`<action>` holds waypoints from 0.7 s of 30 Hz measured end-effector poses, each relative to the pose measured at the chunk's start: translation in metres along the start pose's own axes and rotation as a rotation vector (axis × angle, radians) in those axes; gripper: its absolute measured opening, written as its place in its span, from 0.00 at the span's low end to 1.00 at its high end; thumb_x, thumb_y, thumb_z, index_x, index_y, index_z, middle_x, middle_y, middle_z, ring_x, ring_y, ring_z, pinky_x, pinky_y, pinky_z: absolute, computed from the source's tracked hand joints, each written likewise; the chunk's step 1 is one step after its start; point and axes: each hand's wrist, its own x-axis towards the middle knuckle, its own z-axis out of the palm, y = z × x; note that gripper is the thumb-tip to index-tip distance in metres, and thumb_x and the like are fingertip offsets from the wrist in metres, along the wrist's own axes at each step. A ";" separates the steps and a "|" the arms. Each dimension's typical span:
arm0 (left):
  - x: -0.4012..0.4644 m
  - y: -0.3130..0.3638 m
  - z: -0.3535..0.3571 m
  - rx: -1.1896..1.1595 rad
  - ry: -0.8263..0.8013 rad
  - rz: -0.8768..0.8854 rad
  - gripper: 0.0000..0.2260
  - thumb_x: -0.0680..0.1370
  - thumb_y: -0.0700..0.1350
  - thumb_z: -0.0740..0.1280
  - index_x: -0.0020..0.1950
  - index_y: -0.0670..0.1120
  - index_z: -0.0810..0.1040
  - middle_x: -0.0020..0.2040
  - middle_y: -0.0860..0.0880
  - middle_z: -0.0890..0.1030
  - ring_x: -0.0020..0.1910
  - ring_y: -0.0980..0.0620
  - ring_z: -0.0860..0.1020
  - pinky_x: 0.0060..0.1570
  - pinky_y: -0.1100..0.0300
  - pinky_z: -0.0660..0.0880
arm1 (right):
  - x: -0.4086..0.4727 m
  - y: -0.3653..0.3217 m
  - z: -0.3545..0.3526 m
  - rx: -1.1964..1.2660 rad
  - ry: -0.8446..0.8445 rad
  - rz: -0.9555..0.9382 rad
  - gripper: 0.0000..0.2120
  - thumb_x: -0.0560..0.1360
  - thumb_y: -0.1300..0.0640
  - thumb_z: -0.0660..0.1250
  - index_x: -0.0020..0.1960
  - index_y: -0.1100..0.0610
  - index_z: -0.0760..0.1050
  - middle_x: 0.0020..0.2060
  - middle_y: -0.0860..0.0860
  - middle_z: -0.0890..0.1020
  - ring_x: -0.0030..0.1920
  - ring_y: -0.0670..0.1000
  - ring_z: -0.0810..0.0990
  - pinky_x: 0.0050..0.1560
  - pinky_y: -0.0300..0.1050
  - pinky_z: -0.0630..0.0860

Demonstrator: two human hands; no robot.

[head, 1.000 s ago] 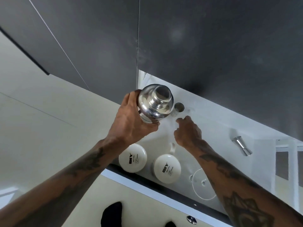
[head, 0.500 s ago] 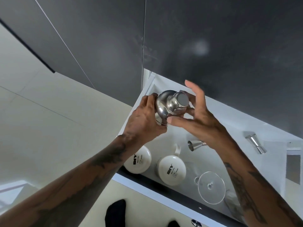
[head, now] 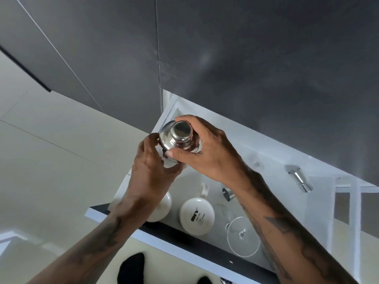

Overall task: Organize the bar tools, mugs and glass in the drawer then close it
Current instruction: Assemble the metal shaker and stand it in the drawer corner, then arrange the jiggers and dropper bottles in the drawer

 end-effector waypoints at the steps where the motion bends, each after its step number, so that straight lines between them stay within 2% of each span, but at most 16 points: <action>1: -0.005 0.000 -0.003 -0.024 0.026 -0.039 0.34 0.64 0.47 0.81 0.66 0.44 0.70 0.60 0.47 0.75 0.47 0.47 0.81 0.43 0.63 0.79 | -0.001 0.000 0.001 0.010 0.007 0.000 0.26 0.68 0.48 0.77 0.63 0.50 0.73 0.54 0.40 0.78 0.52 0.39 0.76 0.53 0.30 0.72; 2: -0.009 0.001 -0.007 -0.038 0.035 -0.084 0.35 0.65 0.47 0.80 0.67 0.44 0.69 0.61 0.48 0.74 0.45 0.50 0.81 0.40 0.72 0.76 | -0.002 0.000 0.002 0.010 0.006 0.010 0.28 0.68 0.47 0.77 0.64 0.50 0.72 0.56 0.40 0.78 0.56 0.42 0.76 0.56 0.33 0.73; 4: -0.016 0.000 -0.013 -0.040 0.019 -0.154 0.34 0.67 0.45 0.79 0.69 0.45 0.69 0.63 0.48 0.74 0.45 0.54 0.80 0.34 0.77 0.70 | -0.005 0.000 -0.001 0.023 -0.051 0.058 0.34 0.68 0.45 0.76 0.70 0.47 0.67 0.65 0.42 0.76 0.64 0.45 0.73 0.63 0.40 0.73; 5: -0.019 0.001 -0.015 -0.039 0.006 -0.173 0.33 0.67 0.44 0.79 0.69 0.45 0.69 0.64 0.47 0.74 0.46 0.54 0.80 0.34 0.77 0.69 | -0.009 0.002 -0.008 0.052 -0.097 0.099 0.37 0.69 0.44 0.75 0.73 0.44 0.63 0.70 0.42 0.72 0.68 0.44 0.70 0.64 0.38 0.72; 6: -0.022 0.001 -0.018 -0.032 -0.001 -0.182 0.32 0.68 0.44 0.79 0.68 0.46 0.70 0.64 0.47 0.74 0.48 0.54 0.79 0.33 0.78 0.69 | -0.016 0.006 -0.018 0.096 -0.115 0.151 0.37 0.70 0.44 0.74 0.74 0.41 0.61 0.72 0.41 0.69 0.70 0.43 0.68 0.61 0.32 0.72; 7: -0.025 0.003 -0.021 -0.022 0.000 -0.187 0.30 0.68 0.43 0.78 0.67 0.47 0.72 0.63 0.48 0.75 0.48 0.54 0.79 0.32 0.78 0.69 | -0.026 0.014 -0.031 0.139 -0.086 0.207 0.33 0.73 0.47 0.72 0.73 0.39 0.62 0.71 0.39 0.69 0.69 0.42 0.70 0.54 0.24 0.72; 8: -0.030 0.006 -0.026 -0.014 0.019 -0.178 0.27 0.69 0.43 0.77 0.65 0.48 0.73 0.62 0.48 0.76 0.48 0.54 0.79 0.32 0.79 0.71 | -0.040 0.027 -0.045 0.152 -0.018 0.249 0.27 0.75 0.51 0.70 0.71 0.39 0.66 0.67 0.38 0.72 0.65 0.42 0.74 0.48 0.22 0.72; 10: -0.046 0.018 -0.038 -0.019 0.081 -0.061 0.19 0.71 0.44 0.75 0.61 0.50 0.77 0.57 0.50 0.77 0.46 0.53 0.81 0.37 0.76 0.75 | -0.075 0.065 -0.069 0.014 0.103 0.282 0.18 0.75 0.60 0.67 0.61 0.44 0.77 0.60 0.43 0.78 0.56 0.44 0.80 0.46 0.30 0.75; 12: -0.064 0.040 -0.042 -0.041 0.064 0.124 0.11 0.74 0.46 0.73 0.55 0.51 0.79 0.51 0.52 0.78 0.43 0.57 0.80 0.37 0.68 0.76 | -0.109 0.107 -0.076 -0.253 0.056 0.319 0.17 0.72 0.65 0.67 0.57 0.49 0.79 0.58 0.48 0.78 0.54 0.50 0.80 0.50 0.43 0.79; 13: -0.070 0.050 -0.034 -0.038 0.001 0.205 0.08 0.74 0.47 0.71 0.53 0.52 0.80 0.49 0.53 0.79 0.42 0.60 0.79 0.38 0.67 0.76 | -0.123 0.126 -0.074 -0.400 0.008 0.319 0.18 0.72 0.65 0.68 0.58 0.50 0.79 0.59 0.50 0.76 0.56 0.53 0.79 0.52 0.49 0.79; 15: -0.072 0.070 -0.003 0.075 -0.193 0.350 0.06 0.75 0.48 0.68 0.51 0.52 0.81 0.47 0.55 0.80 0.40 0.64 0.76 0.39 0.63 0.77 | -0.134 0.156 -0.064 -0.614 -0.063 0.309 0.23 0.71 0.63 0.69 0.65 0.50 0.75 0.68 0.52 0.70 0.63 0.56 0.72 0.56 0.53 0.78; 17: -0.064 0.081 0.044 0.253 -0.385 0.447 0.09 0.76 0.49 0.65 0.55 0.53 0.80 0.50 0.54 0.79 0.48 0.59 0.76 0.45 0.57 0.78 | -0.129 0.173 -0.058 -0.692 -0.108 0.306 0.27 0.73 0.60 0.68 0.70 0.48 0.68 0.74 0.51 0.64 0.69 0.56 0.67 0.61 0.53 0.73; 19: -0.051 0.082 0.086 0.431 -0.550 0.431 0.13 0.78 0.49 0.64 0.61 0.52 0.77 0.55 0.52 0.78 0.57 0.54 0.74 0.48 0.58 0.75 | -0.123 0.190 -0.051 -0.688 -0.142 0.317 0.26 0.75 0.60 0.66 0.71 0.49 0.67 0.73 0.52 0.65 0.68 0.56 0.67 0.59 0.53 0.75; 21: -0.042 0.083 0.110 0.532 -0.634 0.392 0.14 0.78 0.48 0.65 0.62 0.49 0.77 0.56 0.50 0.78 0.56 0.51 0.75 0.44 0.58 0.73 | -0.120 0.204 -0.044 -0.652 -0.116 0.344 0.23 0.76 0.63 0.65 0.69 0.51 0.69 0.68 0.54 0.71 0.62 0.58 0.71 0.52 0.52 0.78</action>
